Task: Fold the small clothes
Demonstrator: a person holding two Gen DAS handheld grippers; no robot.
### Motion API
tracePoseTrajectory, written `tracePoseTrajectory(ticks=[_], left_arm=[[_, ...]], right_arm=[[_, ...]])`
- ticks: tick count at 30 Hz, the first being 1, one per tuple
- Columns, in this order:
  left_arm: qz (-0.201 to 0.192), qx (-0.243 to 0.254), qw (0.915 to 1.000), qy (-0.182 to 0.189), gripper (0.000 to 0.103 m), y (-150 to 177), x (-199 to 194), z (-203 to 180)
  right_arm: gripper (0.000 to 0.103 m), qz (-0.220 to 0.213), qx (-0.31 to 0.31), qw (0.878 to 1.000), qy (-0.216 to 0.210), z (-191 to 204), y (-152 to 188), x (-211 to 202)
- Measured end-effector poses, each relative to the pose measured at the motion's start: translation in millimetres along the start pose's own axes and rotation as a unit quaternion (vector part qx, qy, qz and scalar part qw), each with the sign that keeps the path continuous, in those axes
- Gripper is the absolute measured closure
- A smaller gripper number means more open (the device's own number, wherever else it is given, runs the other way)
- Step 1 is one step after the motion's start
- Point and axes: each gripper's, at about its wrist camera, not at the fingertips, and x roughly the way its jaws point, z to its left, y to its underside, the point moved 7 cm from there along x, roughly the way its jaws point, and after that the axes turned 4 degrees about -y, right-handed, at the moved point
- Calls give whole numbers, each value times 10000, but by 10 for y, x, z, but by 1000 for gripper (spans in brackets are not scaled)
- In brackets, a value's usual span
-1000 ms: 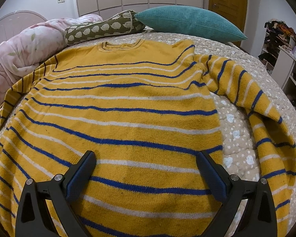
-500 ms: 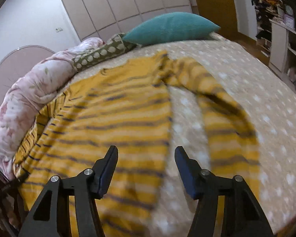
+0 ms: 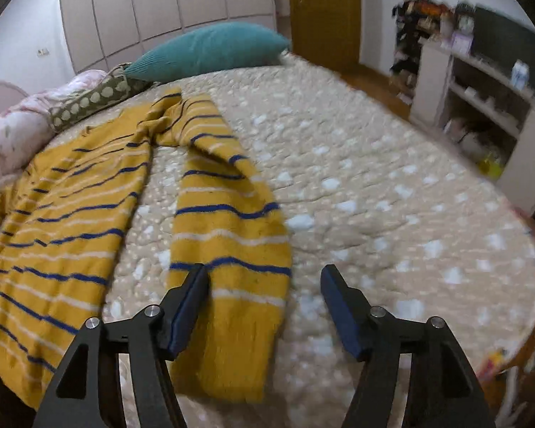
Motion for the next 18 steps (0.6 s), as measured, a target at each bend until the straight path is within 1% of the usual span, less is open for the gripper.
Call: tracePoseTrajectory(ticks=[1, 2, 3, 4, 5, 7, 9, 10, 11, 12, 13, 15, 16, 18], left_arm=[[3, 12, 10000, 35, 70, -21, 0, -31], [-3, 24, 10000, 68, 70, -37, 0, -65], [-18, 43, 9999, 99, 70, -62, 4, -108], [-46, 69, 9999, 127, 70, -87, -3, -144], [-70, 92, 9998, 143, 70, -106, -4, -176], [-126, 119, 9997, 189, 69, -139, -21, -229], [-175, 124, 9995, 227, 68, -161, -35, -267], [-190, 130, 9995, 234, 67, -164, -38, -276], [-207, 136, 9994, 235, 66, -161, -42, -284], [-209, 137, 9994, 222, 65, -151, -34, -281], [-200, 137, 9995, 210, 64, -140, -25, -278], [-136, 129, 9996, 189, 64, -103, 11, -266], [-86, 114, 9997, 177, 64, -85, 33, -247], [0, 78, 9999, 139, 64, -56, 68, -200]], right_arm=[[64, 61, 54, 9997, -216, 4, -31, 20], [86, 150, 73, 9991, -378, 2, -74, 21], [94, 199, 34, 9988, -443, 7, -132, 6], [95, 187, -120, 9991, -370, 5, -226, -32], [95, 84, -384, 9992, -64, -18, -360, -96], [96, -289, -878, 9932, 701, -117, -682, -275], [97, -838, -1137, 9789, 1480, -246, -1050, -554], [97, -1094, -1211, 9703, 1787, -299, -1181, -697], [97, -1330, -1299, 9608, 2057, -340, -1284, -832], [97, -1459, -1349, 9549, 2205, -361, -1327, -918], [97, -1499, -1338, 9537, 2240, -384, -1326, -956], [96, -1421, -1199, 9560, 2270, -484, -1188, -945], [96, -1298, -1133, 9581, 2286, -551, -1076, -890], [96, -919, -977, 9619, 2382, -747, -772, -747]])
